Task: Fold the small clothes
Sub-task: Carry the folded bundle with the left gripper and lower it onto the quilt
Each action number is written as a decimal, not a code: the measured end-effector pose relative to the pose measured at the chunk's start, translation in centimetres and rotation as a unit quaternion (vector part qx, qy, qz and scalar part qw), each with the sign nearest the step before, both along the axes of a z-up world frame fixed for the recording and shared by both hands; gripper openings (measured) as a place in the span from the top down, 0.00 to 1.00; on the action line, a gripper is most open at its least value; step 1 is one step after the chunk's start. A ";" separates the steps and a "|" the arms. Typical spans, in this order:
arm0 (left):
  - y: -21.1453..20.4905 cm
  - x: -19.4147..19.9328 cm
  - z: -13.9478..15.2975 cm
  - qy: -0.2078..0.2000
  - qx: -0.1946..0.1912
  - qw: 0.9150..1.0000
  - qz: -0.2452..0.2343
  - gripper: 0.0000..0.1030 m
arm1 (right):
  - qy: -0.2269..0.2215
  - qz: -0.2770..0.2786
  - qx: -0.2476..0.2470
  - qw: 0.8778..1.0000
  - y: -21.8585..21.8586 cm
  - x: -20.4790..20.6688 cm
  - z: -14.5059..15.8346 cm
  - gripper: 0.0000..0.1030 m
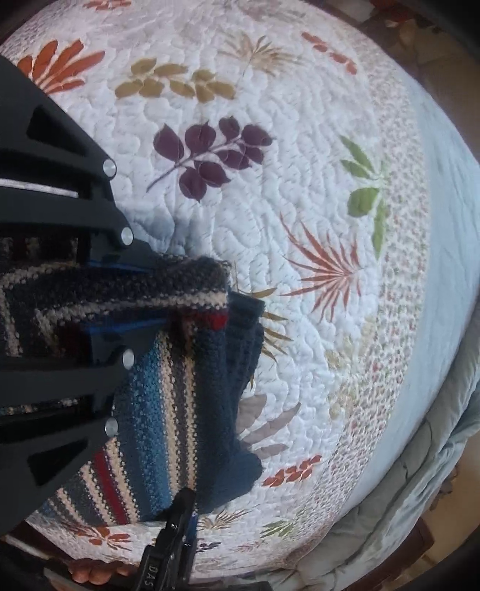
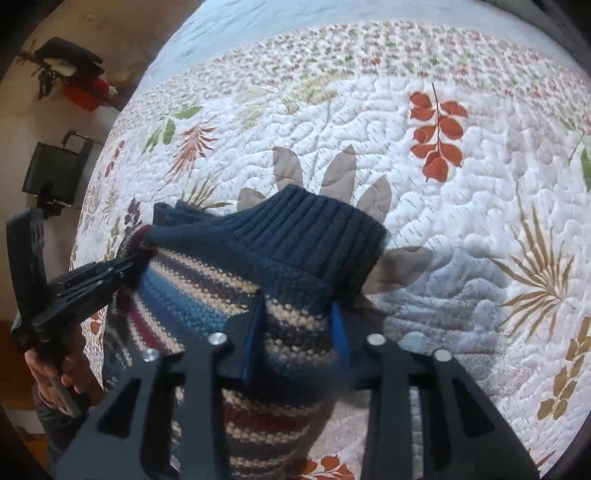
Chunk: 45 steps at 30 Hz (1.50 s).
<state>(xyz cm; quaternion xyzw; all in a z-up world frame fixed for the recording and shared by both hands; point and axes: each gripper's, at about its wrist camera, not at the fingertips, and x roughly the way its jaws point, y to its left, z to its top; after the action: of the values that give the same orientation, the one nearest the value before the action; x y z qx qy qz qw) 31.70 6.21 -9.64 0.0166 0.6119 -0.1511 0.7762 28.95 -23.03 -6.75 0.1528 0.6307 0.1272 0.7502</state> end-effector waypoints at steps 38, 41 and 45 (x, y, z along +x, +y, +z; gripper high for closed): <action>3.3 -7.1 -1.6 0.066 -0.157 0.983 -0.065 0.13 | 0.025 0.070 0.064 0.995 2.8 -9.6 0.0 0.20; 3.2 -7.1 -1.7 0.063 -0.169 0.981 -0.075 0.13 | 0.028 0.070 0.071 0.995 2.8 -9.4 -0.6 0.18; 2.3 -7.0 -2.0 0.062 -0.160 0.982 -0.081 0.12 | 0.042 0.063 0.098 0.992 2.4 -9.0 -1.9 0.18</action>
<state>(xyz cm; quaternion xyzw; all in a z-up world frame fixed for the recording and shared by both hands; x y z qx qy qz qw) 24.68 8.51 -11.67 -0.0673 0.6234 -0.3104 0.7145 19.98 -20.66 -8.69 0.1908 0.6543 0.2288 0.6951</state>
